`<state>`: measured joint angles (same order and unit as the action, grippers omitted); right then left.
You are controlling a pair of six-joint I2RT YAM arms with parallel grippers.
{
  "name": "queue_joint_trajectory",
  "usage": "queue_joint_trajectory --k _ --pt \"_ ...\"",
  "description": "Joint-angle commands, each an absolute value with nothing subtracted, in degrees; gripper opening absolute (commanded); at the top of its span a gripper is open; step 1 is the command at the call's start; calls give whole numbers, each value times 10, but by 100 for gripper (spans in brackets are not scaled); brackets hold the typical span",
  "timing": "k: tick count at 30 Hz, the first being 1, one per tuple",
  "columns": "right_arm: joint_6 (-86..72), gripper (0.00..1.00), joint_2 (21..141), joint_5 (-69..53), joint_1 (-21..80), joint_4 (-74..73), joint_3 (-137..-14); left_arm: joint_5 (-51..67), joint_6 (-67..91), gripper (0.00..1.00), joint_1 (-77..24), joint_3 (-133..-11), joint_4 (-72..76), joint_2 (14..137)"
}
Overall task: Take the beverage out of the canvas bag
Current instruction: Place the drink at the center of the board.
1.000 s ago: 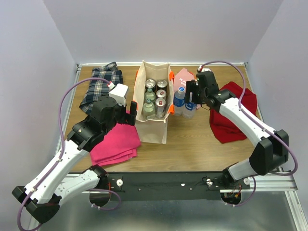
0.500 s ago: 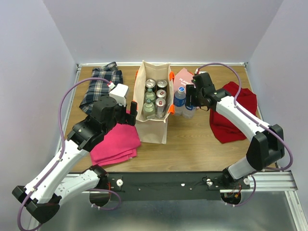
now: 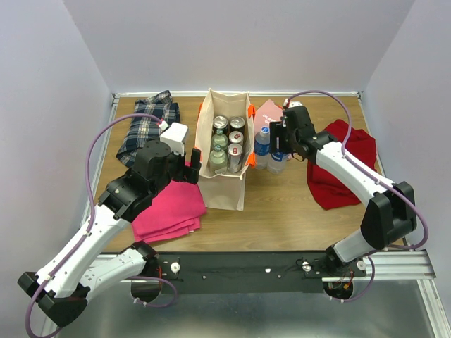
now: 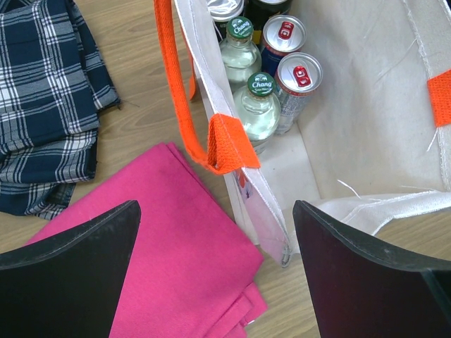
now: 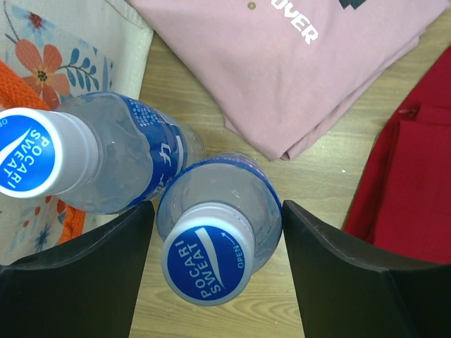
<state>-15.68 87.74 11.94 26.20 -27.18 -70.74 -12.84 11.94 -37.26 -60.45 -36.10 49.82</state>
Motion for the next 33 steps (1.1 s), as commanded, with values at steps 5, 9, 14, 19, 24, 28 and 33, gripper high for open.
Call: queue_joint_trajectory --k 5,9,14,19,24,28,33 --pt "-137 73 895 106 265 -261 -713 -128 122 99 -374 -596 -359 485" --pt "-136 63 896 103 265 -268 -707 -128 122 99 -374 -596 -357 487" --pt "-134 42 892 119 265 -270 -701 -127 120 99 -375 -595 -356 488" --pt "-127 35 878 156 265 -264 -694 -127 121 99 -374 -594 -357 485" --pt "-120 29 867 215 265 -239 -669 -127 121 99 -374 -595 -354 486" --pt "-140 28 859 238 265 -200 -631 -125 122 99 -374 -597 -352 490" --pt "-170 29 857 240 265 -165 -604 -125 122 99 -375 -597 -352 488"
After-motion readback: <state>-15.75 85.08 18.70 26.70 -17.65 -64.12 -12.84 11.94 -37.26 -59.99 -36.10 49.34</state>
